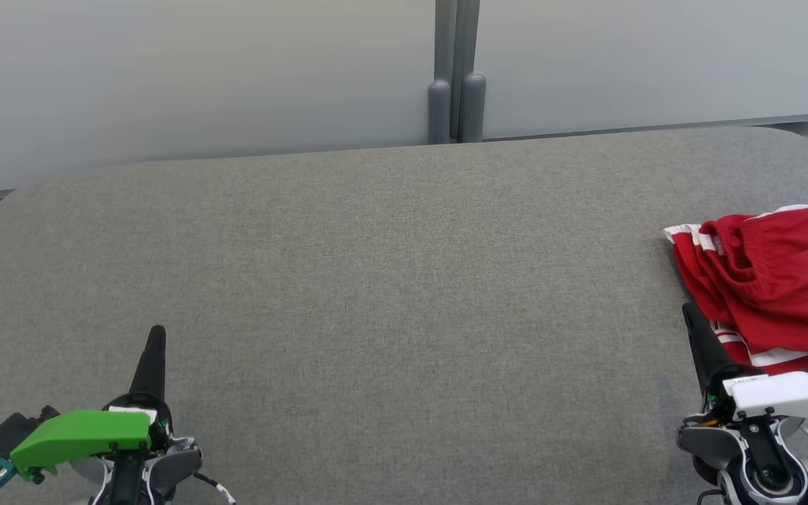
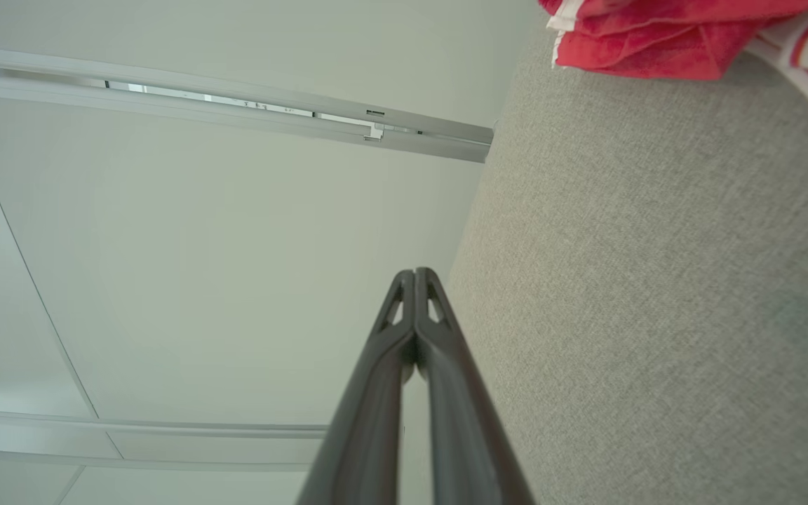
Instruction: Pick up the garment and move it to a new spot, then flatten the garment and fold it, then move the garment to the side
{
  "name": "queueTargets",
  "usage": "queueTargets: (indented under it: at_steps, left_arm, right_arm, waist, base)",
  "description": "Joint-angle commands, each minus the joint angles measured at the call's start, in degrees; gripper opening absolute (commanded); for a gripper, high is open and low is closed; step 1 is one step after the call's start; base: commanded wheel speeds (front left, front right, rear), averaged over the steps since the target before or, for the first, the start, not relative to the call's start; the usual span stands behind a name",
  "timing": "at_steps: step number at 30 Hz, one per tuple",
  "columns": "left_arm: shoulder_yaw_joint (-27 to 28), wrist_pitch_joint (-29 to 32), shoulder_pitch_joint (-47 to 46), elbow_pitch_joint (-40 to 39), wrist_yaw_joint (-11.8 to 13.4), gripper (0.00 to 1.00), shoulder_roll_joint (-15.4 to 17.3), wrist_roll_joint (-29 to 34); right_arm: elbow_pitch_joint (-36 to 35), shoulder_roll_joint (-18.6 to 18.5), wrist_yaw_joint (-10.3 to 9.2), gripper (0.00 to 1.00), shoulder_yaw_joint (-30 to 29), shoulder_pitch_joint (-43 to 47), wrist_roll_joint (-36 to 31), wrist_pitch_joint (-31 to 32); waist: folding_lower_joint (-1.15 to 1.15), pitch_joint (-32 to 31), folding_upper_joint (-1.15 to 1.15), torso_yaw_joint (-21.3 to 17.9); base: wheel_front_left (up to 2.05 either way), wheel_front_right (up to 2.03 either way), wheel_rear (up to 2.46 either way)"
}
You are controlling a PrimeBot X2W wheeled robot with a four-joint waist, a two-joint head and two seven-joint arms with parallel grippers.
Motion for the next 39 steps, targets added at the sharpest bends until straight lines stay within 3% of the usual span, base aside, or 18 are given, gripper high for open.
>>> queueTargets:
  at_steps: [1,26,39]
  left_arm:
    - [0.5,0.3,-1.1,-0.1,-0.5,0.0,-0.1,-0.9]
    - [3.1,2.7,-1.9,0.7,-2.8,0.0,-1.6,-7.9]
    - [3.1,2.7,-1.9,0.6,-2.7,0.0,-1.6,-7.7]
  right_arm:
    - [0.1,-0.4,0.04,0.0,-0.3,-0.9,1.6,0.4]
    - [1.4,-0.4,0.04,0.0,-1.4,-1.3,11.3,1.8]
    - [1.3,-0.3,0.04,0.0,-1.5,-1.3,11.0,1.9]
  waist:
    - [0.0,0.0,0.5,0.0]
    - [0.0,-0.2,0.62,-0.2]
    - [0.0,-0.2,0.62,-0.2]
  base:
    - [0.0,0.0,0.0]
    - [0.0,0.0,0.0]
    - [0.0,0.0,0.0]
